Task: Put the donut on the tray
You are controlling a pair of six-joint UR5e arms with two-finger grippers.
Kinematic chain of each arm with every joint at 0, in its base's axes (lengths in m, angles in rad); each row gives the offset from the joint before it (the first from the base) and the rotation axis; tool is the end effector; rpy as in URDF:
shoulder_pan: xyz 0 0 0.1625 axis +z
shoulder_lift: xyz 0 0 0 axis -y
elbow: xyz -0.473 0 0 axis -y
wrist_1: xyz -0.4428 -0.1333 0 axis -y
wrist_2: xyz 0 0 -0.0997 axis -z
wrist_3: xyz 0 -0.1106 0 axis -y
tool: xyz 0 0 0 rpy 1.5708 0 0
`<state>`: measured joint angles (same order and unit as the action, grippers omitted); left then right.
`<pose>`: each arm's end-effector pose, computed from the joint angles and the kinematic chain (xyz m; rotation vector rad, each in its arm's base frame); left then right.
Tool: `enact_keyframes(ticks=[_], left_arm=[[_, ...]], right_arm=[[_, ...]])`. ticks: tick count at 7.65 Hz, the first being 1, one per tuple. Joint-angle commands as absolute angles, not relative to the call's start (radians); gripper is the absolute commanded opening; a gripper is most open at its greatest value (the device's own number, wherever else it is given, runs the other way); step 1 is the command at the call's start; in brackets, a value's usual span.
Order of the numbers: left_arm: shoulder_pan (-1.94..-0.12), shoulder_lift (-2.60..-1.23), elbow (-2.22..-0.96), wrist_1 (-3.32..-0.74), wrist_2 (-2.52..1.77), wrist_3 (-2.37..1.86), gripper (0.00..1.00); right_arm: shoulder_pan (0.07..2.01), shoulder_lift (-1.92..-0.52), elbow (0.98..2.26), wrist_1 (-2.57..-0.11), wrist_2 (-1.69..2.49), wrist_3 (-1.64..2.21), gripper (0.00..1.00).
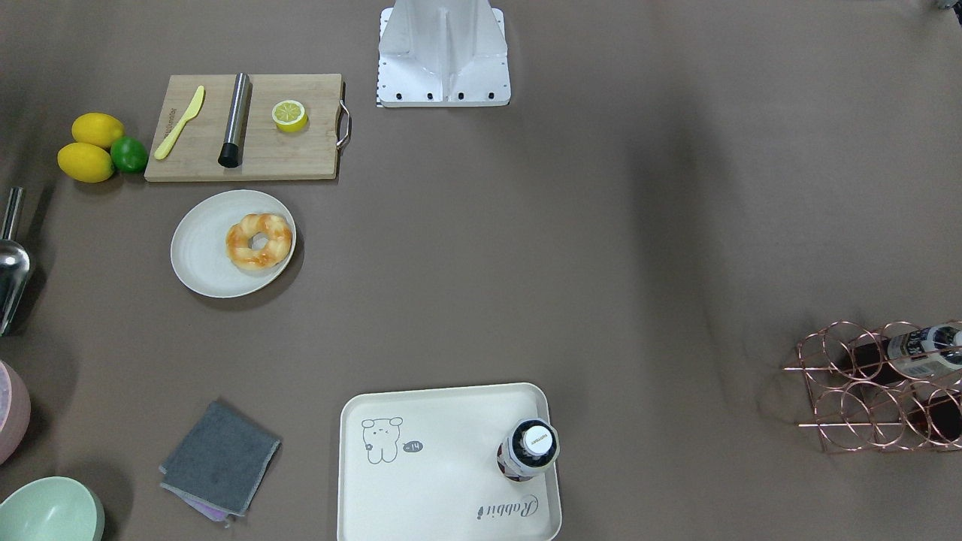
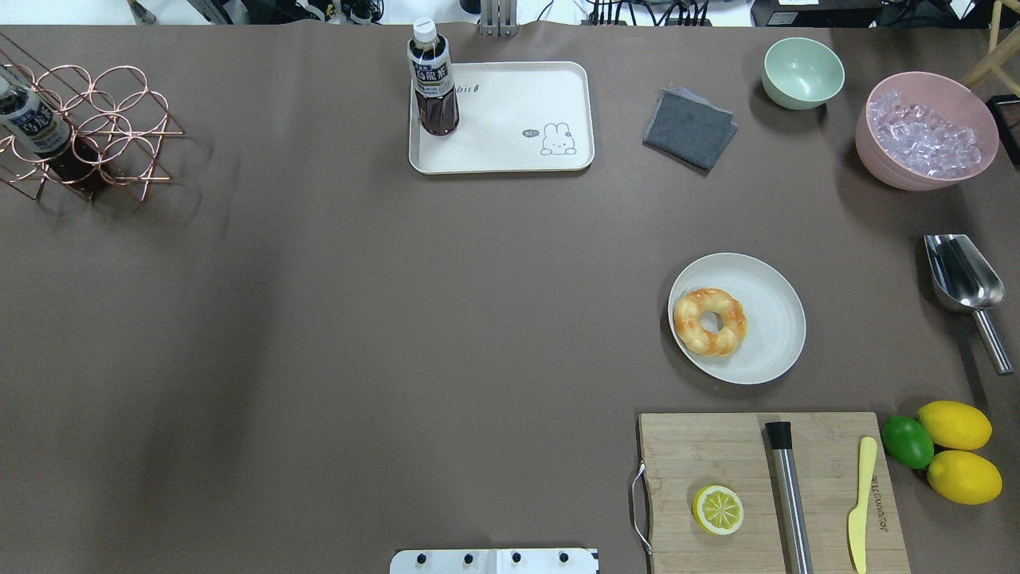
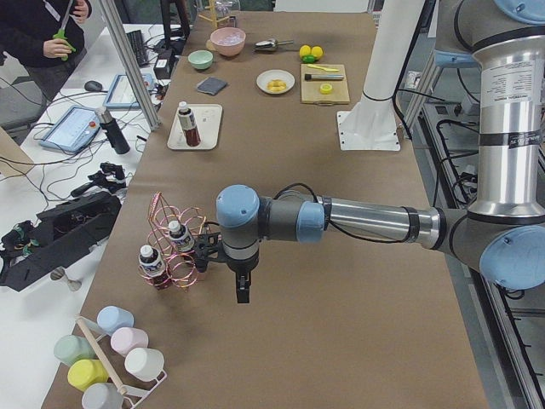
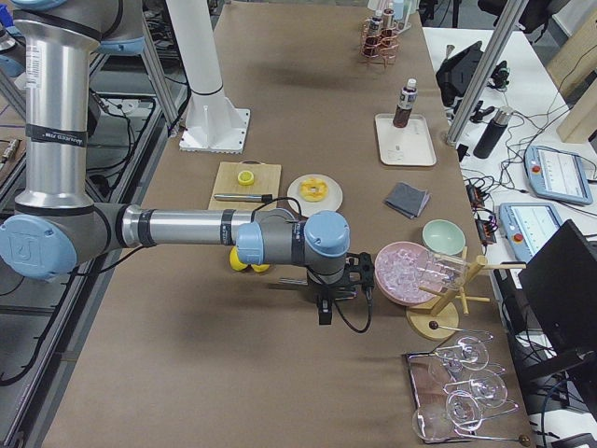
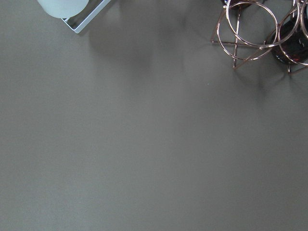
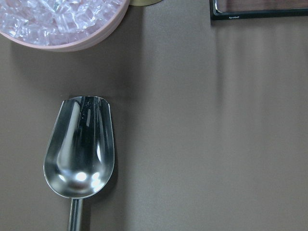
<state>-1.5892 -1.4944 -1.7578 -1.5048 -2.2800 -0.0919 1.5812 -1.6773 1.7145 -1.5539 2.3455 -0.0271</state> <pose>-0.0706 -0.5061 0.6646 0.0167 0.7104 -0.0898 0.0611 -0.4954 0.6899 0.0659 -0.7734 -0.0368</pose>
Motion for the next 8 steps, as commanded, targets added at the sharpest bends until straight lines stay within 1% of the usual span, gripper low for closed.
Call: enact_keyframes(ticks=[1,8], left_arm=[[-1.589,-1.491,-1.755,-1.508,-2.279,-0.089,0.98],[-1.589,-1.489,-1.736,-1.508,-2.279,-0.092,0.98]], right_arm=[[1.580,-1.675,1.715,-1.554,2.345,-0.026,1.00],[1.582,-1.672,1.717,-1.554,2.349,-0.026,1.00]])
